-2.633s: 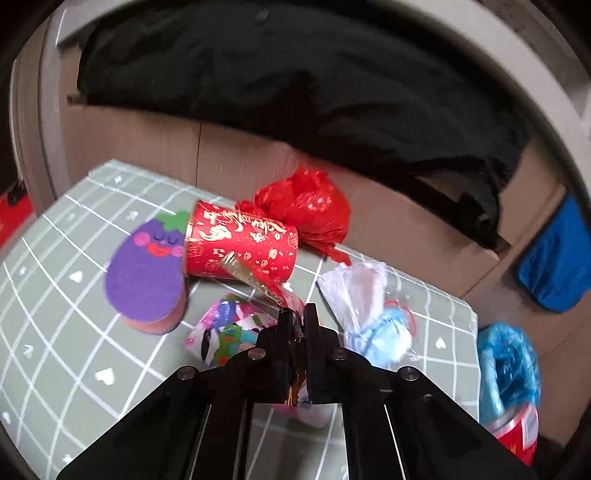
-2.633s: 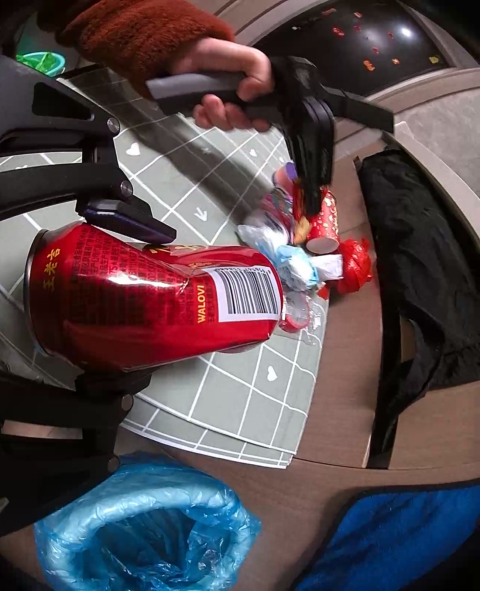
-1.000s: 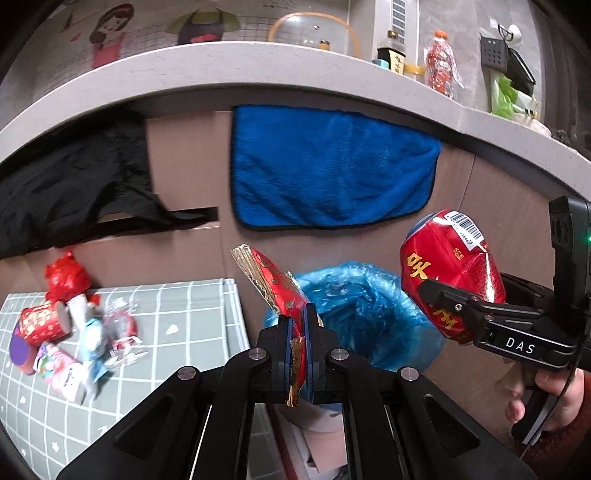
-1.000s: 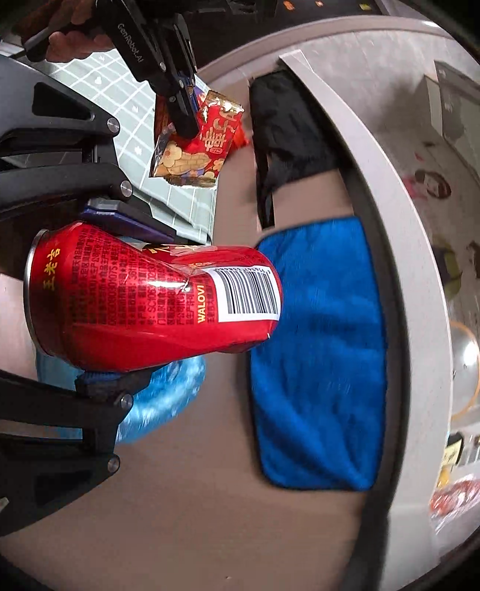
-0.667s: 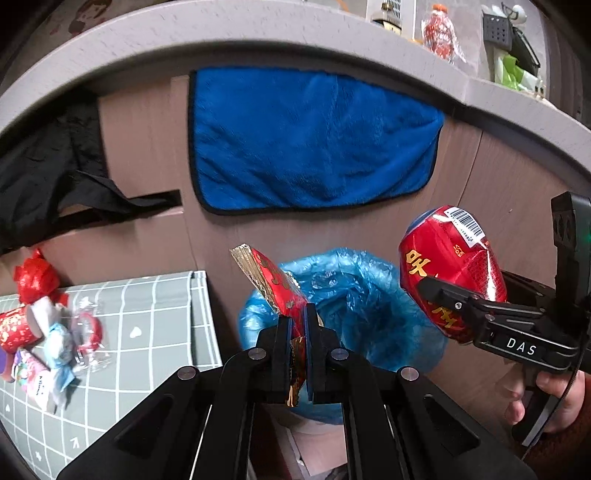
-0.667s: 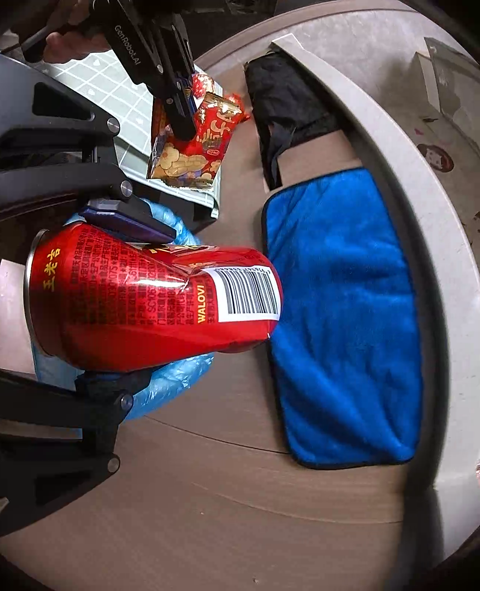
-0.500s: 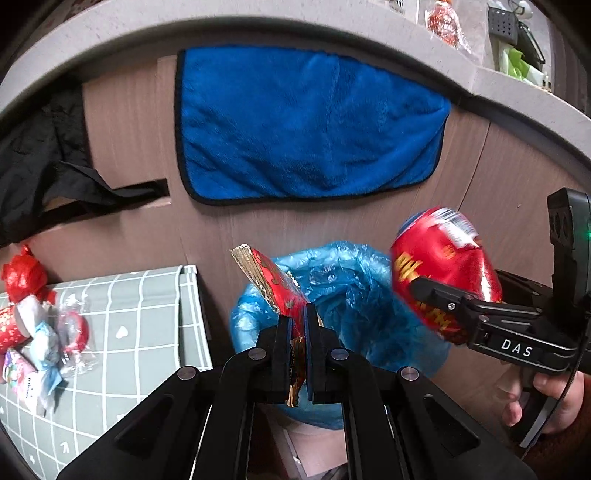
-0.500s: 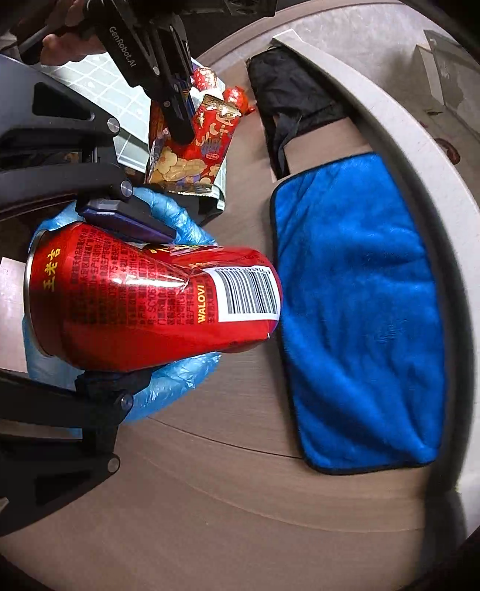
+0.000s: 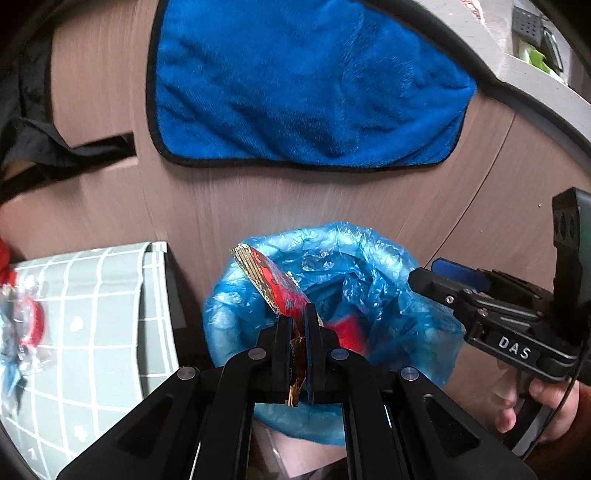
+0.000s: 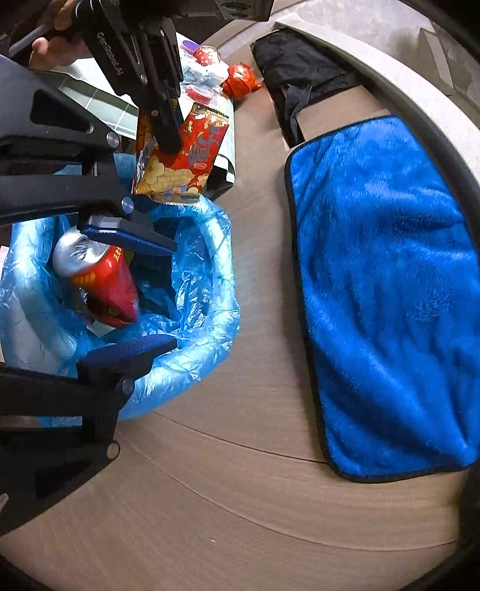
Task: Collect trash
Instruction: 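Carry the can and wrapper over the blue-lined bin and open both tools, then reach the right tool to the red plastic bag and grasp it, then grasp the red paper cup with the left tool while the right tool holds the bag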
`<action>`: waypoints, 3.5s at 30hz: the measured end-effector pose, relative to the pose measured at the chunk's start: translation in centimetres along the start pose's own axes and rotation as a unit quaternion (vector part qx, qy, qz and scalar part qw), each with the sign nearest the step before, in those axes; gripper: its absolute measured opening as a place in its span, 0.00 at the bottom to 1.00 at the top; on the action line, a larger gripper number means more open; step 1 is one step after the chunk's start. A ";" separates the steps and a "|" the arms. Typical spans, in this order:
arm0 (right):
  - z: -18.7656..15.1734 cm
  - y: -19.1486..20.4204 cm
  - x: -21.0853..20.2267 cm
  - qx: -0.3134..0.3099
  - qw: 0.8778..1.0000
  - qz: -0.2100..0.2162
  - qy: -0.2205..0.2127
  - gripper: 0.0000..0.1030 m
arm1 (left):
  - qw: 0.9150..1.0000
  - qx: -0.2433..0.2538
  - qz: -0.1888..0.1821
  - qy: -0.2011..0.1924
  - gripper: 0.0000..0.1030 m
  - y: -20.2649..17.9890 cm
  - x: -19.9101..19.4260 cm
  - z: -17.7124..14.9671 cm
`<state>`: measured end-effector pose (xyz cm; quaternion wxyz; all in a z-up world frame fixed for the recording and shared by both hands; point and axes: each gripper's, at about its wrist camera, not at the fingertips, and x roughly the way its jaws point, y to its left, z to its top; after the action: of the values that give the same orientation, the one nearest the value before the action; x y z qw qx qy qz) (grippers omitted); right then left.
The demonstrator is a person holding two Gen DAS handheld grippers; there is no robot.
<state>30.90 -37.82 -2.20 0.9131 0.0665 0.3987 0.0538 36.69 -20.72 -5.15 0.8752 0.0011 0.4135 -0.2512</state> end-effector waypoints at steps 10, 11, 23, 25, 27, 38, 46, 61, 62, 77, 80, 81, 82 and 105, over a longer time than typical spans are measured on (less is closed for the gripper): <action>-0.4 -0.2 -1.7 0.012 1.000 -0.017 -0.016 0.51 | 1.000 -0.007 -0.002 0.019 0.65 0.3 0.8 -0.5; -0.6 -0.1 -1.9 0.014 1.000 -0.018 -0.017 0.51 | 1.000 -0.004 0.009 0.012 0.65 0.5 0.2 -0.7; 0.0 6.4 -4.1 -0.005 0.999 0.012 -0.030 0.51 | 0.996 -0.033 0.066 -0.048 0.66 8.7 -9.7 -4.1; 0.3 9.1 -4.0 -0.026 0.999 0.010 -0.025 0.51 | 0.994 -0.052 0.077 -0.059 0.66 11.3 -11.6 -5.0; 0.6 11.4 -3.7 -0.037 0.999 0.010 -0.018 0.51 | 0.990 -0.076 0.091 -0.069 0.67 14.4 -13.6 -6.1; 0.3 30.1 3.9 -0.217 0.975 -0.023 0.034 0.53 | 0.961 -0.161 0.197 -0.110 0.70 28.4 -21.9 -11.5; 2.6 39.4 9.6 -0.253 0.963 0.084 0.049 0.51 | 0.952 -0.172 0.224 -0.117 0.70 32.6 -24.9 -14.2; 6.4 48.3 21.0 -0.234 0.971 0.021 0.054 0.56 | 0.938 -0.239 0.220 -0.118 0.69 37.4 -27.5 -18.4; 6.3 48.0 20.7 -0.237 0.970 0.022 0.049 0.52 | 0.939 -0.242 0.217 -0.116 0.69 37.4 -27.3 -18.5; 3.8 36.8 4.8 -0.217 0.975 0.039 -0.008 0.37 | 0.962 -0.211 0.117 -0.131 0.68 33.8 -23.2 -12.9; 1.6 33.5 3.6 -0.216 0.976 0.025 -0.002 0.38 | 0.963 -0.204 0.104 -0.143 0.68 34.7 -21.7 -10.7; 1.1 32.3 3.2 -0.218 0.976 0.018 0.001 0.38 | 0.962 -0.205 0.109 -0.142 0.67 35.2 -21.1 -9.9; 0.2 31.4 2.9 -0.218 0.976 0.011 0.007 0.38 | 0.962 -0.207 0.109 -0.141 0.66 35.8 -20.6 -9.2; -4.7 26.9 0.6 -0.165 0.983 0.063 0.043 0.39 | 0.965 -0.234 0.045 -0.109 0.47 34.9 -15.5 -4.0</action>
<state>26.62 -10.91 -1.36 0.8884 -0.0621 0.4181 0.1791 41.00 17.43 -3.76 0.9014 -0.2122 0.3622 -0.1067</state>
